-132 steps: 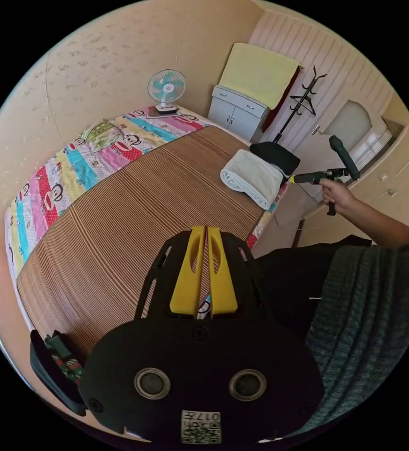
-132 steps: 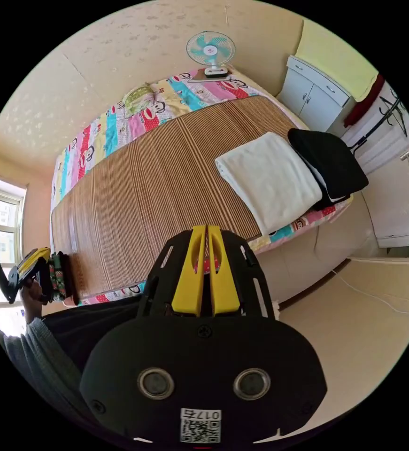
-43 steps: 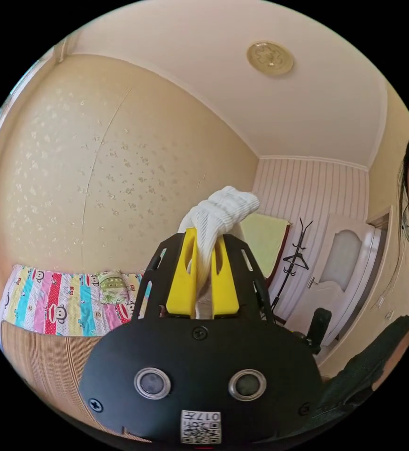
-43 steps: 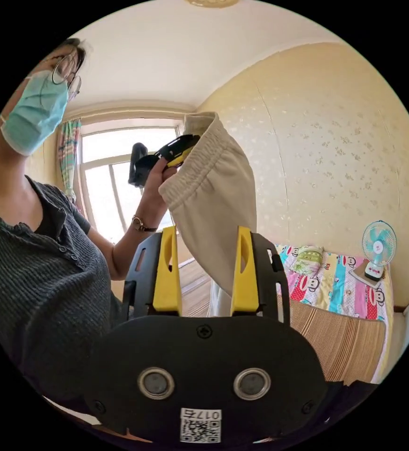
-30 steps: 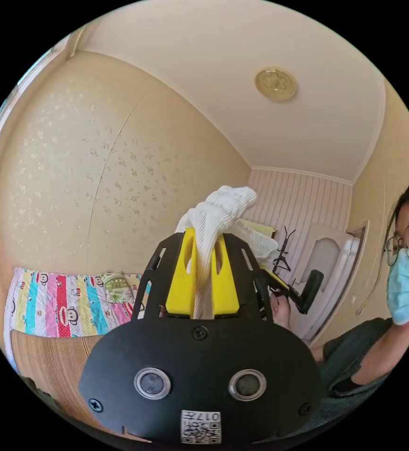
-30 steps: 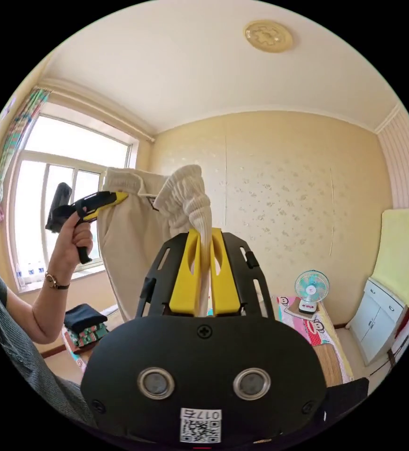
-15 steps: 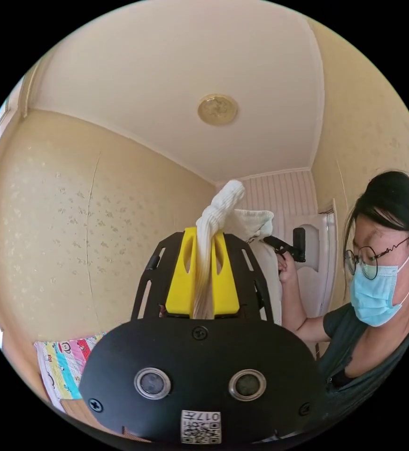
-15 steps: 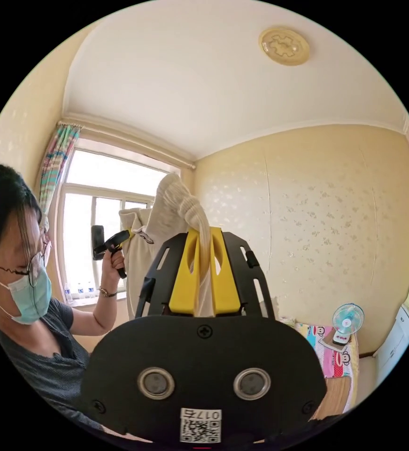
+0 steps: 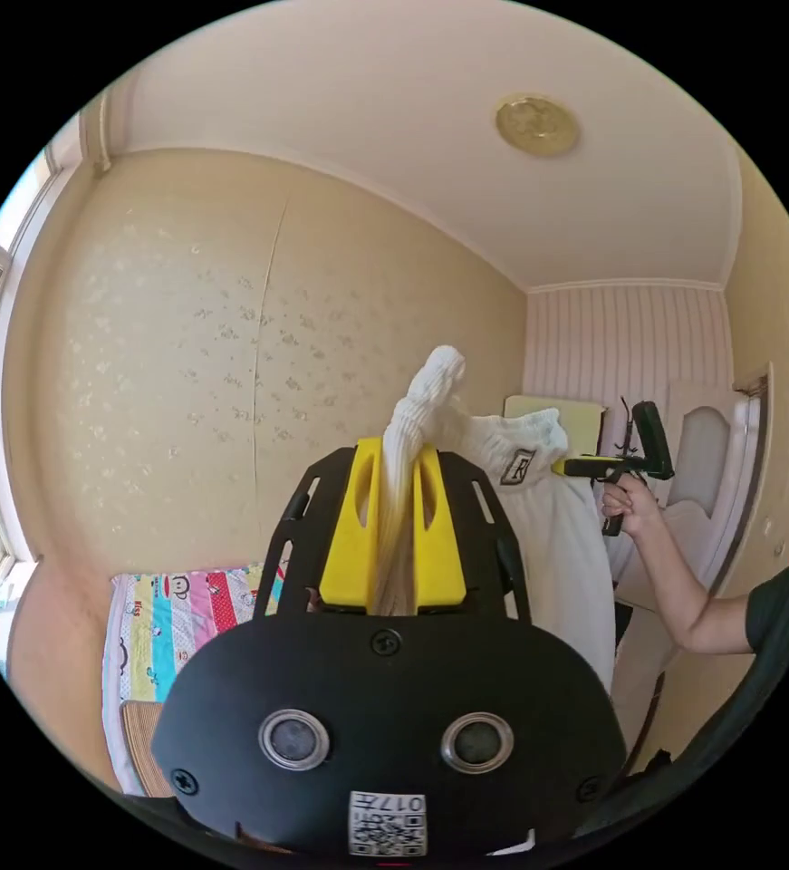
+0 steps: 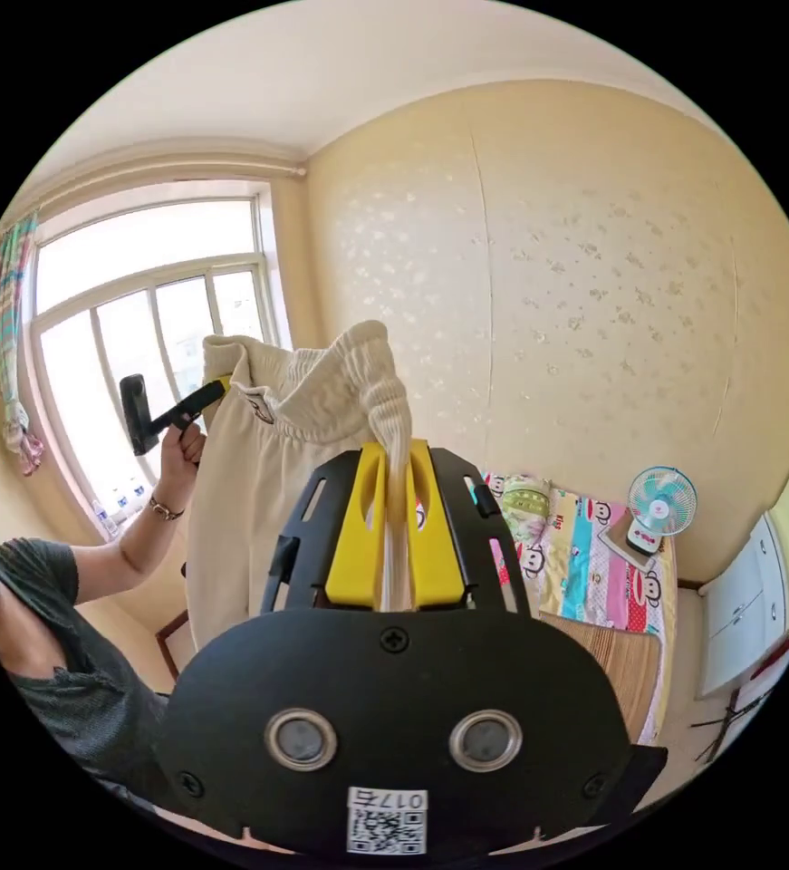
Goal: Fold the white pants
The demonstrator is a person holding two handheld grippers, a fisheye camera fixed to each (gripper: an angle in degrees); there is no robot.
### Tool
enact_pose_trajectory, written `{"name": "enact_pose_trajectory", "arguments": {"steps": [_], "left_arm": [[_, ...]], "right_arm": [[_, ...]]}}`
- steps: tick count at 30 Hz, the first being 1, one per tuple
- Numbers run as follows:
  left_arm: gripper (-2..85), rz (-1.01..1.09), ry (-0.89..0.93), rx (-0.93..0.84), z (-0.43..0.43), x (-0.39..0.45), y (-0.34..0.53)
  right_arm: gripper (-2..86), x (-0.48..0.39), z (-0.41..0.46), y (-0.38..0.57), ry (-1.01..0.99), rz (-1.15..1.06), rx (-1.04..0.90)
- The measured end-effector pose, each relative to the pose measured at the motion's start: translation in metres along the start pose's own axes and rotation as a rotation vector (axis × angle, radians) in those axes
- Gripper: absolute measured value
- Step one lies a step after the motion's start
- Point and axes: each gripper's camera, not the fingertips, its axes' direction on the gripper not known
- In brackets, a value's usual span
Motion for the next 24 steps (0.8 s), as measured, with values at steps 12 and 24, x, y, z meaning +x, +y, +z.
{"name": "enact_pose_trajectory", "arguments": {"steps": [12,24], "left_arm": [[4.3,-0.392,-0.207,-0.749,0.254,-0.323,0.311],[7.4,-0.721,-0.265,-1.143,0.104,-0.393,0.663]], "right_arm": [[2.9,0.217,0.366,0.121,0.058,0.253,-0.56],[3.7,0.164,0.439,0.369,-0.305,0.435,-1.048]]}}
